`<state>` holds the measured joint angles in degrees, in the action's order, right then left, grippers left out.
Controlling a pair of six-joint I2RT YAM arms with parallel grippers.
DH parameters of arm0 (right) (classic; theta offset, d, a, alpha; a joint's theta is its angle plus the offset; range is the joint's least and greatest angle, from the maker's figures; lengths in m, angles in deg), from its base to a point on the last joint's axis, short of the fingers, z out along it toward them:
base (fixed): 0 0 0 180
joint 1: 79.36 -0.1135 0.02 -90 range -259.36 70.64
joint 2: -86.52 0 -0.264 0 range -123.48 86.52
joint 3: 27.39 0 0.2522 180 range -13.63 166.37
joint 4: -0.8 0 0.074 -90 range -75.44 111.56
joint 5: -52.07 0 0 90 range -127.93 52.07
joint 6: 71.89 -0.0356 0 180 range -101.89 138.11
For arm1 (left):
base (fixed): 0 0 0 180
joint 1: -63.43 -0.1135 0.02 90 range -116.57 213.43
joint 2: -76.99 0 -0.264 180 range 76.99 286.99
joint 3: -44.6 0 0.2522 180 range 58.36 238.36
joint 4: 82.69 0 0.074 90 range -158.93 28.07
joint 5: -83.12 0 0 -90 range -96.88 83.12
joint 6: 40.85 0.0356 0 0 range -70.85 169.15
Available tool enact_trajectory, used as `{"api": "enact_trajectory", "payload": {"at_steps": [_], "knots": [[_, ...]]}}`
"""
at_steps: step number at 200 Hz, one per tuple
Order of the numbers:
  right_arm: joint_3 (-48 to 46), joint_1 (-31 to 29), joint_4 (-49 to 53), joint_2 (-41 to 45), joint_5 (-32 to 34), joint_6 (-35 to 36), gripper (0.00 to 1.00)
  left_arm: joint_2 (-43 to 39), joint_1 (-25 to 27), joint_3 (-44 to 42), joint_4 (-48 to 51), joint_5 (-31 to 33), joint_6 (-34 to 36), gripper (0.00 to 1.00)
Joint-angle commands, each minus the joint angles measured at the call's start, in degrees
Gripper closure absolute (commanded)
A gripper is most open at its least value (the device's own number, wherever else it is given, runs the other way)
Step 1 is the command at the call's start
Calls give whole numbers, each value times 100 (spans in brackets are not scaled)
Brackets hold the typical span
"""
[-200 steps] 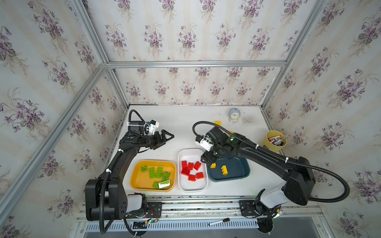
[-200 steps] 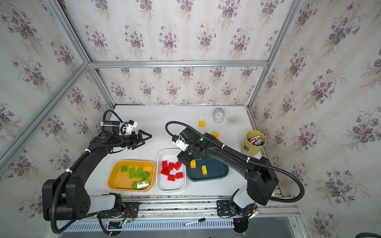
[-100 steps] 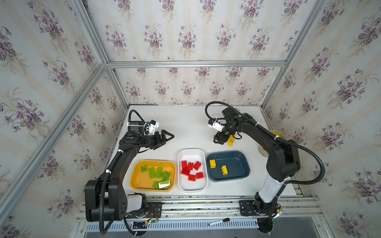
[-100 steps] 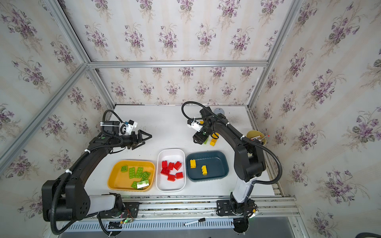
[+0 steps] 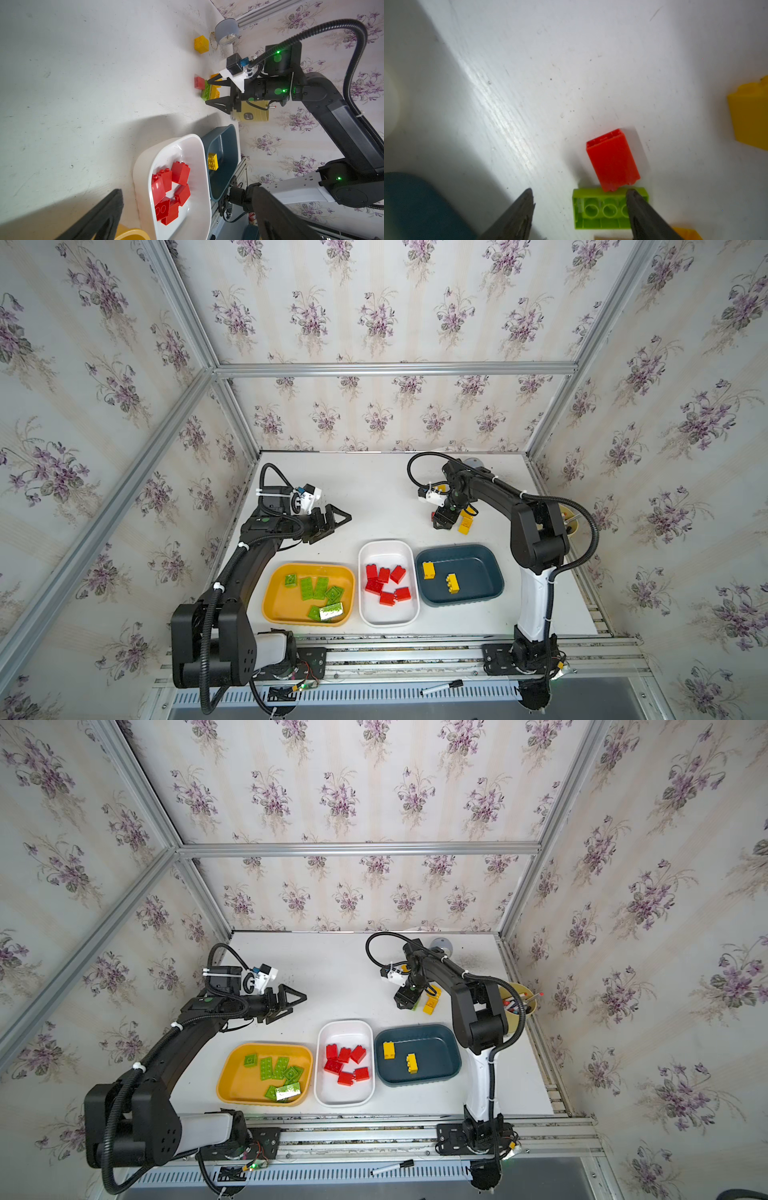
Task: Sort the legos into containers by color
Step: 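Move the right gripper back over the last red brick in the pile, then lower the right gripper onto the red 1x2 brick and grasp it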
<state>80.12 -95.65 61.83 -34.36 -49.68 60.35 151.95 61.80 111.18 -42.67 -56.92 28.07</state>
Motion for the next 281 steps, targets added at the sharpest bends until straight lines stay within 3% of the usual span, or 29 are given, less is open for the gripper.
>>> {"api": "enact_trajectory", "payload": {"at_steps": [1, 49, 96, 126, 158, 197, 259, 281], "knots": [[125, -5, -130, -96, 37, 241, 27, 35, -4, -17, -16, -121, 111, 1], [317, -5, 2, -455, 2, 368, 33, 137, -4, 44, -11, -111, 121, 1], [209, -23, -2, -476, 12, 364, 53, 212, -3, 106, -9, -124, 97, 1], [60, -49, -307, -378, 108, 257, 52, 248, -4, 141, -15, -129, 89, 1], [343, -126, -257, -544, 38, -170, 35, 232, -4, 159, 5, -126, 98, 1], [533, -187, -164, -718, 44, -680, 35, 230, -4, 115, 11, -124, 113, 1], [506, -203, 20, -791, 349, -843, 63, 271, -4, 149, 33, -129, 141, 1], [435, -219, -62, -589, 243, -890, 68, 291, -2, 193, 34, -146, 131, 1]]}}
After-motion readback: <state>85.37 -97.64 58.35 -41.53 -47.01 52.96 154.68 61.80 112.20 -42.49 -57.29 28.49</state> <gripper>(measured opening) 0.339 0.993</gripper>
